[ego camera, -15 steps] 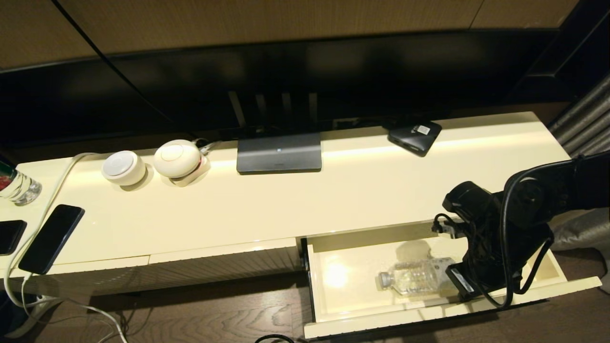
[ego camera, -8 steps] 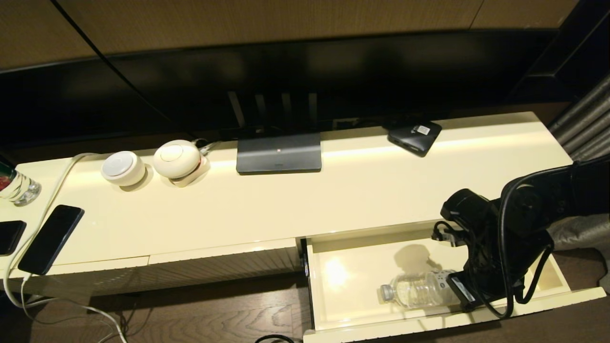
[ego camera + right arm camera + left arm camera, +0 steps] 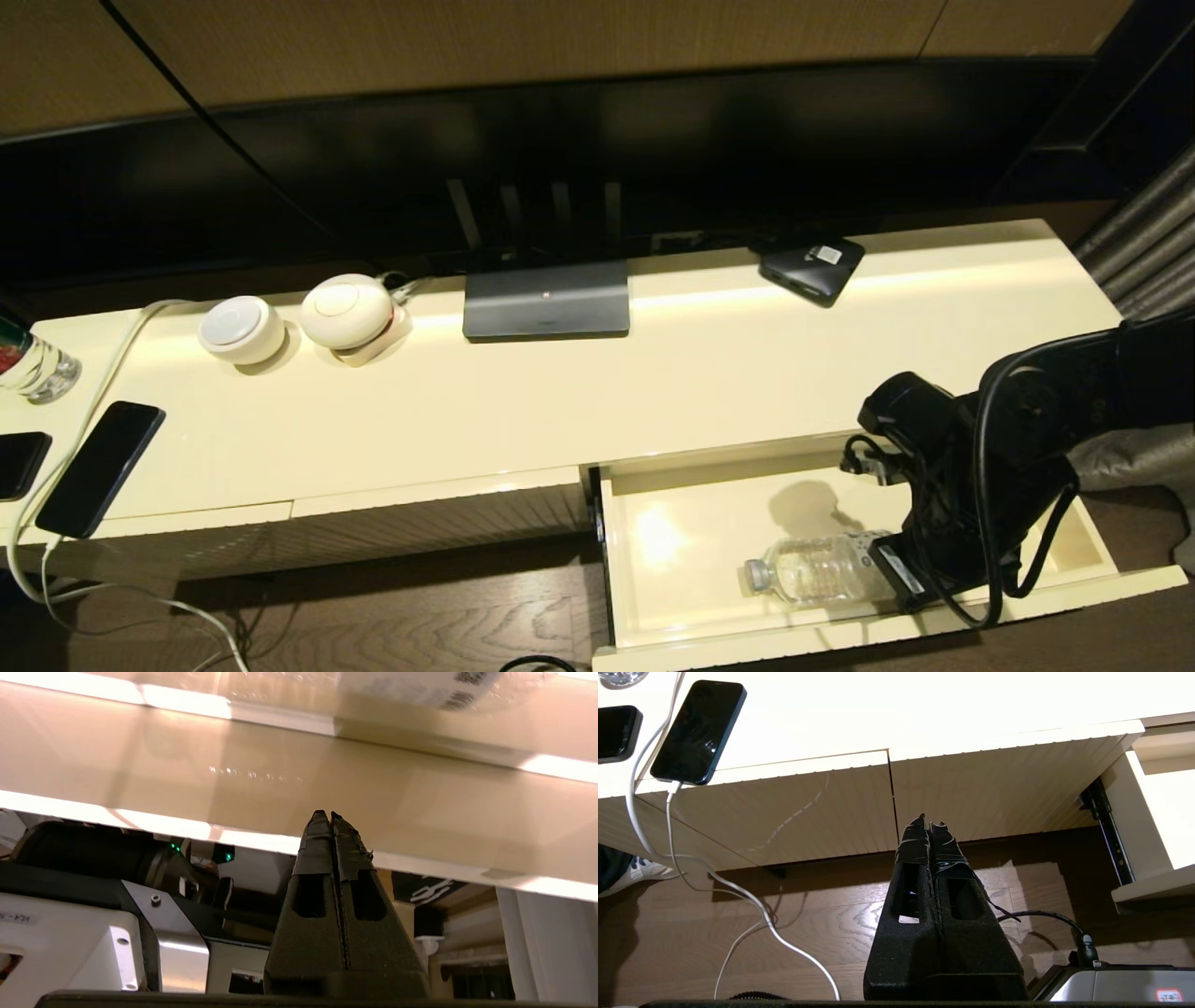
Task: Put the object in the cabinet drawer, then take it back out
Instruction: Open the drawer
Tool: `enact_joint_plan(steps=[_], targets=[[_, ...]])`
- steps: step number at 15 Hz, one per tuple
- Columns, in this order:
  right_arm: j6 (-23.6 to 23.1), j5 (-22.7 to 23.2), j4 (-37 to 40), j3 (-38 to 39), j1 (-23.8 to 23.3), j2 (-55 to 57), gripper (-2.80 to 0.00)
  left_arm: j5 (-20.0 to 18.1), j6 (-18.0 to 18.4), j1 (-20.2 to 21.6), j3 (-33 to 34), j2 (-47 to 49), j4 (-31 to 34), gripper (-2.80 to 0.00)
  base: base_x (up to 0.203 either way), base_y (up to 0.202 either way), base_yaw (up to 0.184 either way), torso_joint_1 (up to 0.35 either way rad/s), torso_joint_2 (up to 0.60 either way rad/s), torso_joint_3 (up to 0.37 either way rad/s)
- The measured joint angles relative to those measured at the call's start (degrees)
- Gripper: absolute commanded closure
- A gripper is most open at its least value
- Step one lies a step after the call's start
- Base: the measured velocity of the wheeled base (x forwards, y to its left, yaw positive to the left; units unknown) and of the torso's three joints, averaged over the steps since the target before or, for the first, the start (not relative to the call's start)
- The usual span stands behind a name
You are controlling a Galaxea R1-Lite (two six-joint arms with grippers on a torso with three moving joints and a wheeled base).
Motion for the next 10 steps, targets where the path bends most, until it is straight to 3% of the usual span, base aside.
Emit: enact_joint_plan(steps=[6, 10], targets=[[-0.38, -5.14, -7.43, -0.19, -0.94, -0.53, 0.00, 0.00, -0.02, 0.00, 0.00, 0.00, 0.00, 0.00, 0.000, 0.000, 0.000, 0.000, 0.00, 0.000], [-4.40, -6.80, -10.61, 0.07, -2.36, -1.93, 0.00, 0.00, 0.00, 0.02, 0.00, 0.00, 0.00, 0.00, 0.000, 0.000, 0.000, 0.000, 0.00, 0.000]])
